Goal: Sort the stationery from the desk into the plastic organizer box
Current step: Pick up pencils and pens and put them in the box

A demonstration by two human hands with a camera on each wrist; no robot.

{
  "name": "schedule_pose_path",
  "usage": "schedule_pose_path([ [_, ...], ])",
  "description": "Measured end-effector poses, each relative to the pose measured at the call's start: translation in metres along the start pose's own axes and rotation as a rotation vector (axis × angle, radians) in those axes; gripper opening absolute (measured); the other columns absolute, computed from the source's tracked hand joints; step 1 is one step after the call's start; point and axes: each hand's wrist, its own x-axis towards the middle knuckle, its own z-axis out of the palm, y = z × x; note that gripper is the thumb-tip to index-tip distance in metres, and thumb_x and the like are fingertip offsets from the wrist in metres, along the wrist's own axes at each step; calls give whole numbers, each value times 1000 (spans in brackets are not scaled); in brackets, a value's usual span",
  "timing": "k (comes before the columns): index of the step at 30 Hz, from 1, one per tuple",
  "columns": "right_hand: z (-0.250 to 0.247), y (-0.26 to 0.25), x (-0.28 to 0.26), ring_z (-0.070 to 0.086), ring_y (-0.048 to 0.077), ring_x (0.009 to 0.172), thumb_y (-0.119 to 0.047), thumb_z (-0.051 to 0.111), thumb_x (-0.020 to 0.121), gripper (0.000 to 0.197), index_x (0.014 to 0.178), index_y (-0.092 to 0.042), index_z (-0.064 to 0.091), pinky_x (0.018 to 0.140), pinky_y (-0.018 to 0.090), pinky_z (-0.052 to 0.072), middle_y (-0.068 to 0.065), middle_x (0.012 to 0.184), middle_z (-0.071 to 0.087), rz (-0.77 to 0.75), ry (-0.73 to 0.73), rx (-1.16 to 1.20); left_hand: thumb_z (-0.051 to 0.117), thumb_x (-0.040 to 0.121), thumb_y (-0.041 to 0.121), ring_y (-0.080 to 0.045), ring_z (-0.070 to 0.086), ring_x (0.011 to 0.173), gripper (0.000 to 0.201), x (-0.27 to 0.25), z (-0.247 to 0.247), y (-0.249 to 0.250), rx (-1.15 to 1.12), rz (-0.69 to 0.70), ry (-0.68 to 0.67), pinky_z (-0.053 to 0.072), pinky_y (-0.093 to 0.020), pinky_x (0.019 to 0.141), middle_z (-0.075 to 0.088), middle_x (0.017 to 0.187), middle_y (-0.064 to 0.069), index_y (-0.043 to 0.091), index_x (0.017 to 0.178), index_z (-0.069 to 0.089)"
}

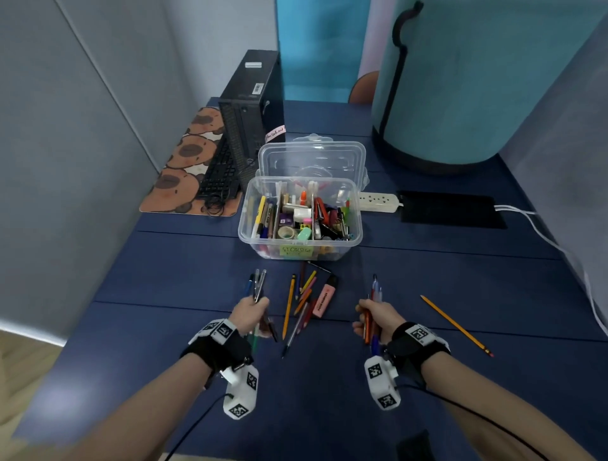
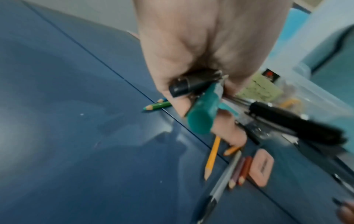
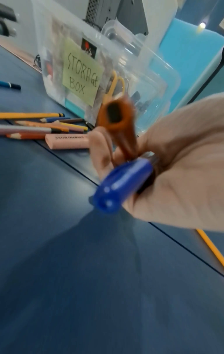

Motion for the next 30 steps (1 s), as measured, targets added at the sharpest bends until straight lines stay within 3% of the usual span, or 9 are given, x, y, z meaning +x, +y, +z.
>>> schedule_pose_path([
  [2, 9, -5, 0, 58, 20, 45, -13, 46, 99, 23, 79, -4, 52, 40, 24, 48, 9, 61, 47, -15, -12, -31, 41, 95, 4, -33, 63, 50, 18, 0, -4, -4, -261, -61, -39, 55, -33, 47, 56, 50, -19, 1, 77, 45],
  [5, 20, -8, 2, 46, 17, 45, -9, 50, 96, 16, 80, -7, 50, 37, 21, 37, 7, 60, 44, -37, -3, -160, 43, 95, 4, -25, 58, 37, 7, 0, -2, -4, -165, -30, -37, 45, -25, 39, 49, 47, -11, 0, 91, 47],
  [7, 25, -8, 5, 37, 15, 45, -10, 55, 94, 14, 82, -8, 47, 36, 19, 32, 5, 57, 39, -45, 16, -199, 50, 94, 13, -21, 54, 42, 8, 0, 4, -4, 163, 48, -20, 43, -25, 45, 51, 57, -7, 6, 91, 52],
  [10, 32, -6, 6, 34, 16, 44, -11, 61, 92, 22, 78, -8, 44, 33, 18, 31, 6, 57, 36, -50, 35, -208, 61, 88, 31, -26, 65, 79, 14, -3, 18, -6, 553, 140, -17, 49, -30, 70, 64, 83, -7, 18, 85, 55],
  [14, 36, 2, 2, 34, 15, 44, -8, 61, 91, 24, 75, -11, 43, 34, 18, 30, 5, 56, 36, -54, 26, -185, 64, 83, 42, -28, 64, 97, 35, -6, 44, -8, 771, 147, -50, 51, -33, 80, 66, 104, -7, 15, 104, 59],
  [20, 31, 9, -3, 35, 13, 45, -8, 59, 92, 16, 81, -11, 48, 35, 18, 30, 3, 56, 37, -37, 19, -130, 60, 89, 29, -32, 60, 110, 36, -6, 58, -6, 949, 109, -16, 50, -36, 87, 61, 119, -13, 8, 118, 55],
  [25, 28, 6, -9, 35, 14, 47, -7, 59, 92, 16, 80, -10, 49, 35, 19, 31, 4, 57, 38, -47, 37, -128, 59, 86, 35, -28, 63, 98, 33, -12, 45, -1, 756, 96, -106, 49, -31, 79, 64, 107, -10, 9, 107, 58],
  [28, 28, 1, -11, 39, 15, 47, -3, 60, 90, 17, 77, -7, 49, 33, 18, 33, 6, 59, 42, -63, 61, -152, 54, 87, 33, -20, 57, 63, 18, -15, 26, 2, 513, 105, -157, 43, -26, 58, 60, 75, -5, 16, 78, 53],
  [30, 28, -3, -13, 42, 14, 44, -2, 59, 91, 19, 74, -4, 51, 33, 17, 34, 8, 58, 46, -67, 62, -140, 46, 93, 26, -17, 44, 42, 28, -16, 12, 4, 305, 111, -225, 35, -24, 46, 49, 57, -5, 14, 68, 43],
])
